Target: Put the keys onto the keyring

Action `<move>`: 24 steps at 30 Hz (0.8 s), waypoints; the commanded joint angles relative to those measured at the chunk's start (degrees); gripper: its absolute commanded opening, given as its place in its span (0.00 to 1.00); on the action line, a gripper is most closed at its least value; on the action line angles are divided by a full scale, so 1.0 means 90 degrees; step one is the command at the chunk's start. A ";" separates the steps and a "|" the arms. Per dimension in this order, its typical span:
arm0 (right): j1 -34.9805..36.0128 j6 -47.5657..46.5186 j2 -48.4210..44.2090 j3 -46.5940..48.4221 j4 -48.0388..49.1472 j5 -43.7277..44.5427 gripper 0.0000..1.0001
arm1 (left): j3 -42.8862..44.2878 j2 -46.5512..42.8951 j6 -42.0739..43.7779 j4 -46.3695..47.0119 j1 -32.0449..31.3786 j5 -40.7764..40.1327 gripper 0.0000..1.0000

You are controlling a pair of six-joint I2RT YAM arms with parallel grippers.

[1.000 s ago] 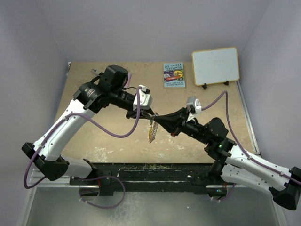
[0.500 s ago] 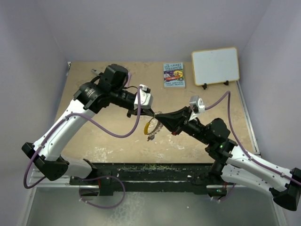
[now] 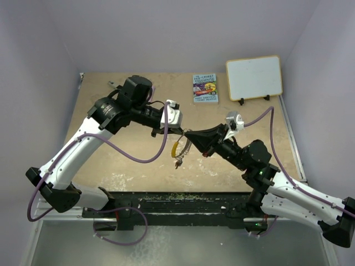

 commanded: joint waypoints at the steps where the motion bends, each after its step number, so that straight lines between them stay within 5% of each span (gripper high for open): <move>1: 0.0010 0.0145 -0.0138 0.0166 0.0650 0.0507 0.00 | 0.0109 -0.0040 -0.0091 0.0021 -0.0160 0.0005 0.03; 24: 0.0137 0.0361 0.0644 0.0478 0.1150 0.1473 0.00 | 0.0182 0.0049 -0.1461 0.0446 -0.0496 -0.1431 0.03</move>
